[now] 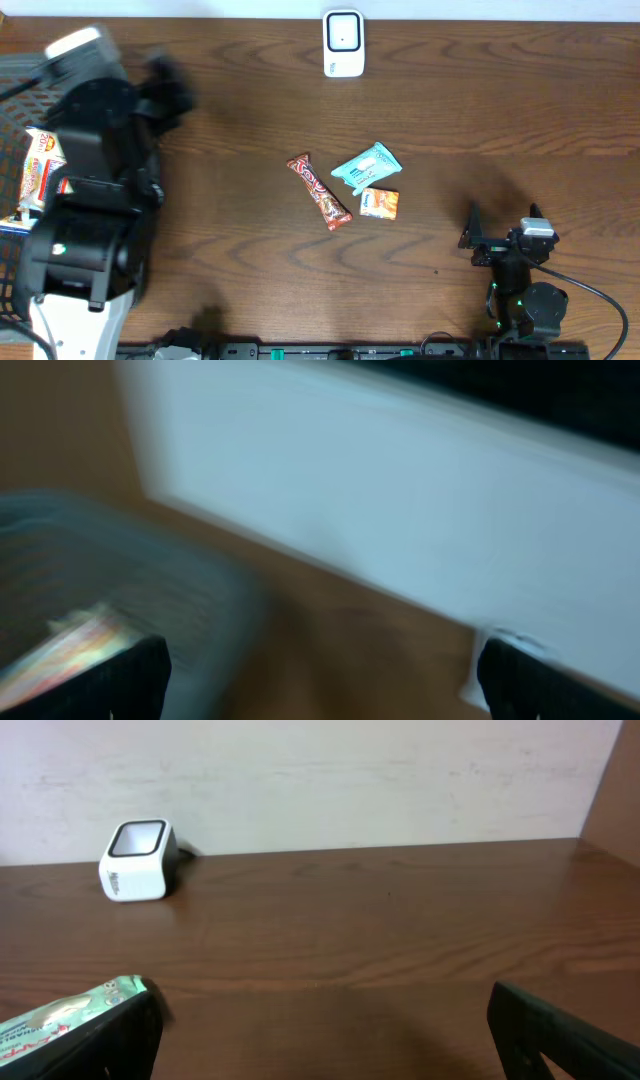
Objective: Scan the item barcode
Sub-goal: 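Carry the chocolate bar past the scanner and release it on the table, then move the left gripper into the basket toward the Listerine bottle, then grasp the teal Listerine Cool Mint bottle and lift it out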
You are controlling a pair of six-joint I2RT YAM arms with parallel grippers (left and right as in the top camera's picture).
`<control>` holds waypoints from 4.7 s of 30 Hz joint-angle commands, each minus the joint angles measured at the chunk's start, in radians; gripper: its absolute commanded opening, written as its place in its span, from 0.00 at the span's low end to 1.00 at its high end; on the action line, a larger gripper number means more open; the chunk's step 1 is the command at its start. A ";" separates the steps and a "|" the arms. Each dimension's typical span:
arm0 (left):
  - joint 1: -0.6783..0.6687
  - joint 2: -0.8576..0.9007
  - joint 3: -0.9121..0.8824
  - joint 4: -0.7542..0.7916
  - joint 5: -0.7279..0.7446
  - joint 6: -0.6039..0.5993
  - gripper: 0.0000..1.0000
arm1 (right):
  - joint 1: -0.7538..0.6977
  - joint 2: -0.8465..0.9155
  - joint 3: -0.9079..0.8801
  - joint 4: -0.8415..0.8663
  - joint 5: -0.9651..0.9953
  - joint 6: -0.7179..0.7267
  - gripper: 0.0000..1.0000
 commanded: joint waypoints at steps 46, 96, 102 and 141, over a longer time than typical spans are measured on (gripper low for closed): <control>0.905 0.536 -0.083 -0.602 0.338 -1.505 0.98 | -0.003 -0.005 -0.002 -0.003 0.005 -0.014 0.99; 0.947 0.772 -0.235 -0.298 0.395 -1.305 0.59 | -0.003 -0.005 -0.002 -0.003 0.005 -0.014 0.99; 0.947 0.708 -0.183 -0.248 0.523 -1.187 0.59 | -0.003 -0.005 -0.002 -0.003 0.005 -0.014 0.99; 0.607 -0.033 -0.172 0.418 1.151 -1.143 0.59 | -0.003 -0.005 -0.002 -0.003 0.005 -0.014 0.99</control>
